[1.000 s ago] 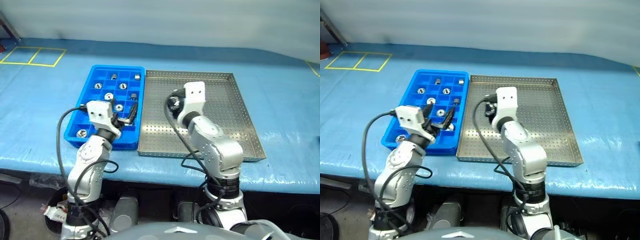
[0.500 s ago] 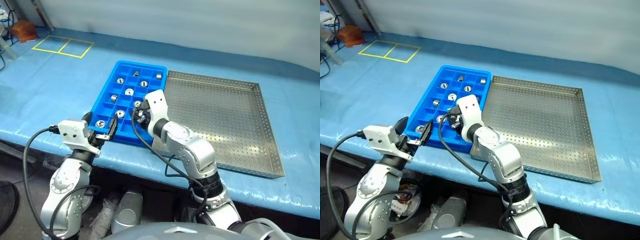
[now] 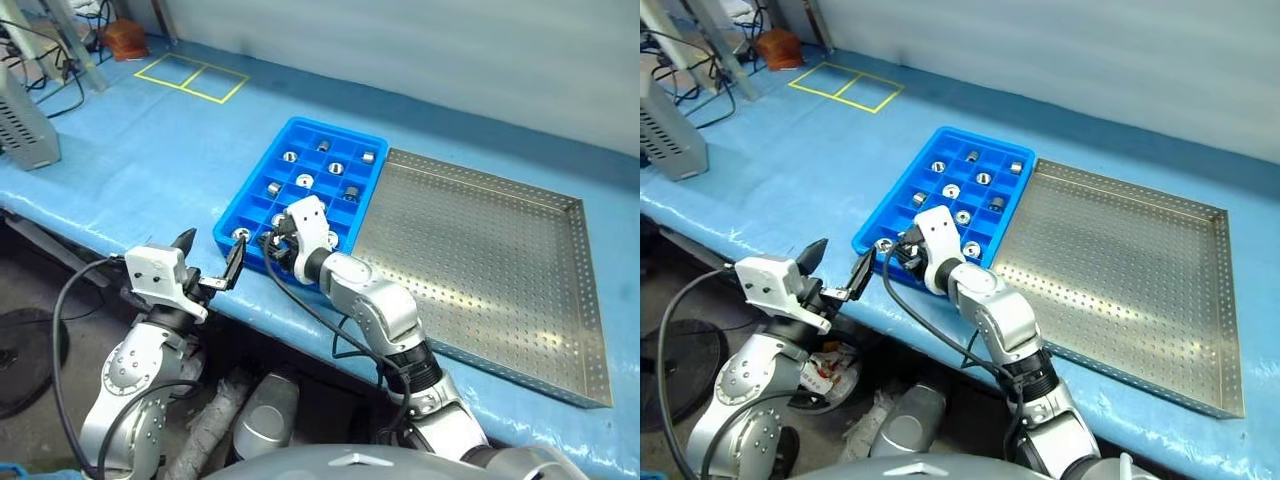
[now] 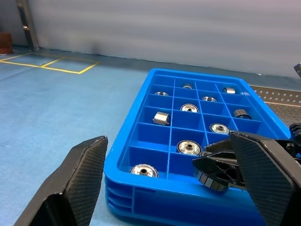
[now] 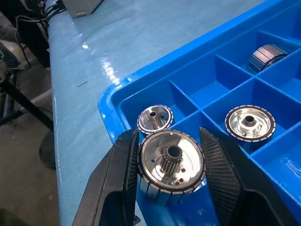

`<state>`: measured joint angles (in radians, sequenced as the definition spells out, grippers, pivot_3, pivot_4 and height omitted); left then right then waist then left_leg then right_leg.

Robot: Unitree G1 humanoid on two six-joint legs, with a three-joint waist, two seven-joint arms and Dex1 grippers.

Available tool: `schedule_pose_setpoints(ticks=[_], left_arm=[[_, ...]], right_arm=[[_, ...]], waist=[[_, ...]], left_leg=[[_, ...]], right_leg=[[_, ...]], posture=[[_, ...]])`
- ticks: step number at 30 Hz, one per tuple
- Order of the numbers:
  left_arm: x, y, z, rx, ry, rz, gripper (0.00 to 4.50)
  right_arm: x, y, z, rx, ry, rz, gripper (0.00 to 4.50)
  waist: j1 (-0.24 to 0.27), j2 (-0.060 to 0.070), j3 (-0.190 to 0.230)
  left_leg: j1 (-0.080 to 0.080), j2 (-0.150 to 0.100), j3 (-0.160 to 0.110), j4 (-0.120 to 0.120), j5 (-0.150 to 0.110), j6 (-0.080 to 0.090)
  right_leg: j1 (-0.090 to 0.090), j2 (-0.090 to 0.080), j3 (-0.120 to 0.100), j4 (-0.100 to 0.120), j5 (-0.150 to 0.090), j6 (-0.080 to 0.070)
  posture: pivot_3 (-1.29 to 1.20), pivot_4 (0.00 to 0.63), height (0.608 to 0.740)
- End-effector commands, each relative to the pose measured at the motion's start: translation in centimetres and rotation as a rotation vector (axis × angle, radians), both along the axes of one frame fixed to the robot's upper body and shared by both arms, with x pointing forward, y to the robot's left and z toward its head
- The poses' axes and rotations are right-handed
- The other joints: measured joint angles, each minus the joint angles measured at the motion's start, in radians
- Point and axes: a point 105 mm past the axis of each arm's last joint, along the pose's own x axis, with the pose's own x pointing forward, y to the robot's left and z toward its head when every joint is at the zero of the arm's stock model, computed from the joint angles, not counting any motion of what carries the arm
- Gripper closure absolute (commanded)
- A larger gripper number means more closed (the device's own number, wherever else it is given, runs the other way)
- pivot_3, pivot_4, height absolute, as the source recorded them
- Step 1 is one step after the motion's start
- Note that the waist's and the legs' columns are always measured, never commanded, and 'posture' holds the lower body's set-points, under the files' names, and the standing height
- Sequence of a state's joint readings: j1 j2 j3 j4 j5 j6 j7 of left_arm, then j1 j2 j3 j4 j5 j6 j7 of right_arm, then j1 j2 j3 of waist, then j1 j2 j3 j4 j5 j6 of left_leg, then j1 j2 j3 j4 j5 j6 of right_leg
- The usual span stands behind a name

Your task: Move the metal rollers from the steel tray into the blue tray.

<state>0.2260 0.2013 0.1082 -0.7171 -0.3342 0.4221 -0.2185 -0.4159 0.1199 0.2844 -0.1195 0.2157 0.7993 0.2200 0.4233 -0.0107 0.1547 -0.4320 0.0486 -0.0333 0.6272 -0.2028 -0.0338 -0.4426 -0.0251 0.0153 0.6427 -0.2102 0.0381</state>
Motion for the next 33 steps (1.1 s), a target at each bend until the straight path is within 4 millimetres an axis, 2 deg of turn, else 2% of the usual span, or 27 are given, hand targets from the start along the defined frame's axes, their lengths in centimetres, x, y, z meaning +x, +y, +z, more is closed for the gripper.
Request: schedule_pose_setpoints(ticks=[1,8,12,19,24,27,28,33], left_arm=[[0.2,-0.9,1.4,-0.009,-0.063,-0.05,0.0],[0.9,-2.0,1.4,0.014,-0.069,-0.118,0.0],[1.2,-2.6,1.6,0.03,-0.076,-0.155,0.0],[1.3,-3.3,1.7,0.038,-0.088,-0.193,0.0],[1.2,-3.4,1.6,0.035,-0.086,-0.198,0.0],[1.3,-3.4,1.6,0.036,-0.085,-0.202,0.0],[1.4,-3.4,1.6,0.034,-0.085,-0.204,0.0],[1.5,-3.5,1.8,0.042,-0.097,-0.225,0.0]], right_arm=[[-0.3,-0.6,0.2,0.013,0.02,-0.003,2.86],[-0.3,-2.3,1.4,0.012,-0.025,-0.041,2.86],[-0.2,-3.7,0.4,-0.015,-0.002,-0.078,2.86],[0.1,-4.4,-2.1,-0.051,0.051,-0.117,2.86],[-0.5,-3.8,-1.6,-0.011,0.049,-0.082,1.21],[-0.7,-4.2,-0.9,-0.011,0.025,-0.086,0.17],[-0.7,-4.5,-0.5,-0.014,0.008,-0.09,0.04],[-1.8,-5.7,2.9,0.045,-0.106,-0.028,0.04]], waist=[[0.009,0.0,0.0],[0.012,0.0,0.0],[0.004,0.0,0.0],[-0.014,0.0,0.0],[-0.023,-0.001,-0.001],[-0.024,-0.001,-0.001],[-0.023,-0.001,0.0],[-0.025,-0.001,0.0]], left_leg=[[0.0,0.0,0.0,0.0,0.0,0.0],[-0.003,0.0,0.001,0.0,0.0,-0.001],[-0.005,0.001,0.001,0.0,0.0,-0.001],[-0.004,0.001,0.001,0.001,0.0,-0.001],[-0.001,0.001,0.001,0.001,0.0,-0.001],[-0.001,0.001,0.001,0.001,0.0,-0.001],[-0.001,0.001,0.001,0.001,0.0,-0.001],[-0.003,0.001,0.001,0.002,0.0,-0.001]], right_leg=[[0.0,0.0,0.0,0.0,0.0,0.0],[0.0,0.0,0.0,0.0,0.0,0.0],[0.0,0.001,0.0,0.001,0.0,0.0],[0.001,0.001,0.0,0.0,0.0,0.001],[0.004,0.001,0.0,0.0,0.0,0.0],[0.005,0.001,0.0,0.0,0.0,0.0],[0.005,0.001,0.0,0.0,0.0,0.0],[0.004,0.001,0.0,0.0,0.0,0.0]], posture=[[0.52,0.15,0.74],[0.46,0.15,0.74],[0.46,0.15,0.74],[0.44,0.15,0.74],[0.44,0.15,0.74],[0.44,0.15,0.74],[0.44,0.15,0.74],[0.42,0.15,0.74]])
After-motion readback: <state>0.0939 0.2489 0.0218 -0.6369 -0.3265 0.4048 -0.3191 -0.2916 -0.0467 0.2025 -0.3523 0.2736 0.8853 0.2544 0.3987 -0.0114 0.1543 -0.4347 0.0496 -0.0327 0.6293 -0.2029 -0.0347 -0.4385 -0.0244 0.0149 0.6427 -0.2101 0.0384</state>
